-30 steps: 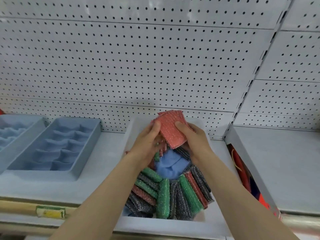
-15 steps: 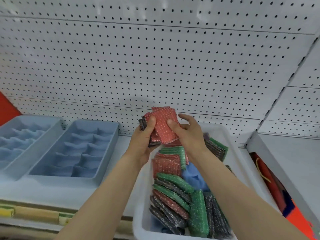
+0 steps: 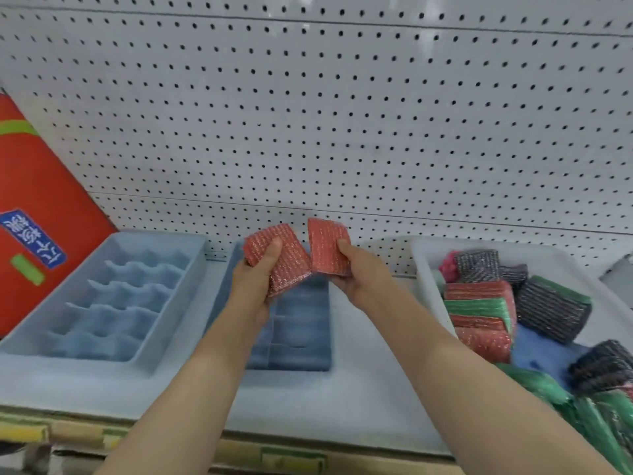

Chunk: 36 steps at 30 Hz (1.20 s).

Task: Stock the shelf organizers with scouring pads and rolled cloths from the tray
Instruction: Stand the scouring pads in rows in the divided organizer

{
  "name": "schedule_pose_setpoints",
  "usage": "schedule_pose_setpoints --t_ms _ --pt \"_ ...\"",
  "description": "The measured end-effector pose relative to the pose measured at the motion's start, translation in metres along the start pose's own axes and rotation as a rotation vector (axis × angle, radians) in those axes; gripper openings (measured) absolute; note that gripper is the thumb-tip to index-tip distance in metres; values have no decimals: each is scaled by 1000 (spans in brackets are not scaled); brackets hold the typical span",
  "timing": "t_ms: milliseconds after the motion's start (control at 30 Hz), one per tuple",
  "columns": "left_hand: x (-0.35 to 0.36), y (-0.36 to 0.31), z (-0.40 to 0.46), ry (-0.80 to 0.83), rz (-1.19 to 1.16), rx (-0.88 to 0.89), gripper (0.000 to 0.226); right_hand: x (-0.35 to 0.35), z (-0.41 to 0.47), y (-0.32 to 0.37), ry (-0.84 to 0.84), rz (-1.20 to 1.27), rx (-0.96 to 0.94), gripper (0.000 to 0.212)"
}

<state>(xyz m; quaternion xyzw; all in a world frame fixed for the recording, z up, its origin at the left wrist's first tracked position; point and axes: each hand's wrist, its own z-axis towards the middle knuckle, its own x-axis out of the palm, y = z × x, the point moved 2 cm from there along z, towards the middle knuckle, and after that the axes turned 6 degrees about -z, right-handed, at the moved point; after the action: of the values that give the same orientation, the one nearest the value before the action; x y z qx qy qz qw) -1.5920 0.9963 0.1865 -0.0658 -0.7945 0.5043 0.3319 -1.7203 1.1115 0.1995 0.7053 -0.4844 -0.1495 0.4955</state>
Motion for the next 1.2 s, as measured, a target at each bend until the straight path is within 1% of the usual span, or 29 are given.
schedule_pose_setpoints --t_ms 67,100,167,233,300,367,433,500,533,567,633,700,767,833,900,1000,1100,1200 --pt "-28 -9 9 -59 -18 -8 46 13 4 -18 -4 38 94 13" --pt "-39 -14 13 -80 -24 -9 40 16 4 -24 -15 36 116 13" --pt "-56 -20 17 -110 -40 -17 31 18 2 -30 -60 14 124 12" --pt "-64 -22 16 -112 -55 -47 30 12 -1 -29 -108 -70 119 13" --pt "-65 -21 11 -87 -98 -117 28 -2 -2 -25 -155 -192 125 13" --pt "-64 -15 5 -64 -158 -212 29 -19 -2 -22 -217 -262 144 12" --pt "-61 -6 -1 -43 -200 -291 36 -31 -3 -18 -273 -301 147 10" --pt "-55 -2 -3 -27 -221 -328 42 -32 1 -13 -287 -316 68 14" --pt "-51 -2 -2 -26 -228 -330 42 -29 5 -11 -289 -348 -33 16" --pt "-48 -2 -1 -31 -233 -328 41 -25 10 -8 -298 -446 -169 15" --pt "-45 -4 1 -32 -238 -316 41 -13 20 -2 -336 -720 -425 12" --pt "-47 -7 3 -48 -243 -290 45 2 32 0 -294 -864 -552 13" --pt "-51 -7 6 -59 -231 -273 48 16 50 -4 -236 -919 -603 15" --pt "-56 -9 6 -83 -236 -256 42 25 70 -11 -241 -1047 -635 17" --pt "-59 -8 6 -113 -250 -242 39 29 86 -18 -242 -1138 -624 18" --pt "-63 -6 2 -139 -262 -230 36 31 102 -27 -192 -1188 -554 23" --pt "-62 -7 -4 -151 -246 -223 31 33 108 -31 -210 -1292 -593 22" --pt "-58 -10 -9 -136 -216 -212 35 36 106 -33 -200 -1443 -622 25"
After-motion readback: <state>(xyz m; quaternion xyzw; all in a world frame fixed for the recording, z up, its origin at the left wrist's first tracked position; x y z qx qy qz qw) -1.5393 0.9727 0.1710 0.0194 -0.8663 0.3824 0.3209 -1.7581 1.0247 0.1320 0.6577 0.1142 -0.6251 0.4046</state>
